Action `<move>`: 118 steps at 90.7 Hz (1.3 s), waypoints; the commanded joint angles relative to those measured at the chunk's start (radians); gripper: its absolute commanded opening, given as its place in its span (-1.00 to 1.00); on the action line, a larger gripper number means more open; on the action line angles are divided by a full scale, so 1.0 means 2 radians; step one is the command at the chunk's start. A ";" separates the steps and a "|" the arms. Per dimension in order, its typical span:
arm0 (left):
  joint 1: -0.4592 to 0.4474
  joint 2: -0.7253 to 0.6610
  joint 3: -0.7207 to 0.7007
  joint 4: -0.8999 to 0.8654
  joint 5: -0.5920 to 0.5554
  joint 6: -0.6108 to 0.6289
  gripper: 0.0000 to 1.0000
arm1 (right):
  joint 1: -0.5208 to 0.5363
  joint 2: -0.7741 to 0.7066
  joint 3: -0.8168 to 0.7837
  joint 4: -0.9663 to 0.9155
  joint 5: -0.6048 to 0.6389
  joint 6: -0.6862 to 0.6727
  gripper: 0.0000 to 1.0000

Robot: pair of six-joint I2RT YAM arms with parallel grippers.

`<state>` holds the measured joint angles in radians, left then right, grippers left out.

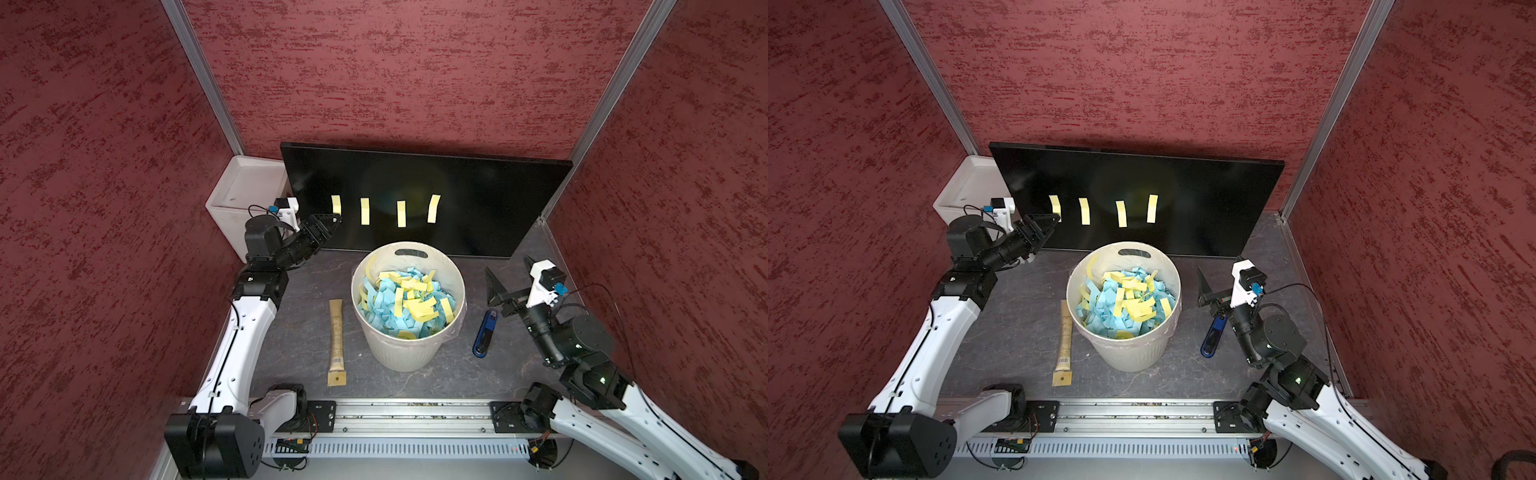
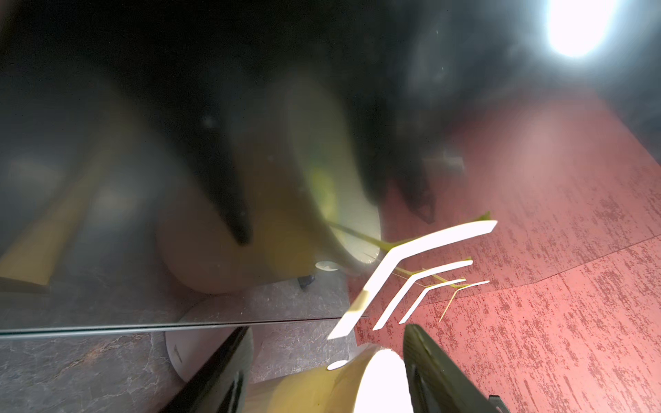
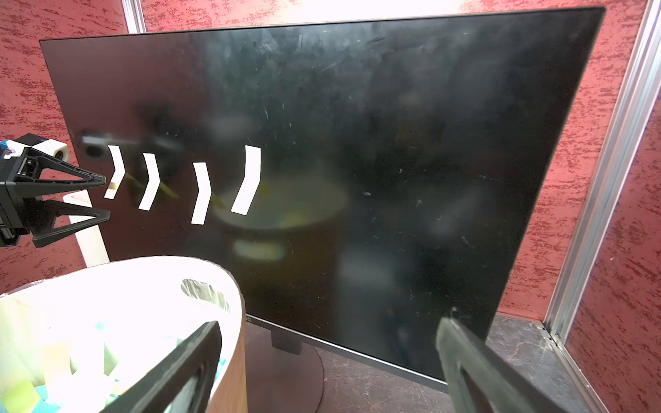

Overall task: Remove the sticky note from the monitor
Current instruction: Tear off the sticky note from the monitor.

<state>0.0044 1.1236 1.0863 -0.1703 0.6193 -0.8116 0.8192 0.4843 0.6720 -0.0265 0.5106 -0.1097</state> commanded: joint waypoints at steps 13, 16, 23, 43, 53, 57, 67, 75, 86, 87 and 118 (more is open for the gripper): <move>-0.003 0.006 0.017 0.027 -0.020 0.003 0.19 | -0.004 -0.008 -0.003 0.012 0.012 0.003 0.97; -0.003 0.006 0.017 0.027 -0.020 0.003 0.16 | -0.003 -0.008 -0.003 0.012 0.012 0.004 0.97; -0.003 0.008 0.017 0.031 -0.020 0.003 0.08 | -0.004 -0.008 -0.005 0.013 0.013 0.004 0.97; -0.003 0.013 0.019 0.040 -0.013 -0.001 -0.06 | -0.004 -0.008 -0.006 0.014 0.014 0.004 0.97; -0.002 0.015 0.019 0.046 -0.009 -0.003 -0.12 | -0.004 -0.007 -0.008 0.016 0.015 0.003 0.97; -0.002 0.016 0.019 0.047 -0.006 -0.004 -0.16 | -0.004 -0.006 -0.008 0.016 0.015 0.003 0.97; -0.002 0.018 0.020 0.053 0.002 -0.009 -0.27 | -0.004 -0.002 -0.008 0.016 0.015 0.003 0.96; -0.001 0.019 0.021 0.053 0.006 -0.011 -0.33 | -0.004 -0.001 -0.008 0.017 0.014 0.003 0.96; 0.001 0.018 0.022 0.052 0.009 -0.014 -0.42 | -0.004 -0.002 -0.008 0.017 0.014 0.003 0.97; 0.001 0.018 0.022 0.052 0.009 -0.014 -0.43 | -0.004 -0.002 -0.008 0.017 0.014 0.004 0.96; 0.005 0.018 0.013 0.060 0.023 -0.026 -0.54 | -0.005 0.002 -0.011 0.019 0.013 0.004 0.96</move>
<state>0.0116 1.1545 1.1053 -0.0864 0.6315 -0.8562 0.8177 0.4839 0.6575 -0.0151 0.5213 -0.1093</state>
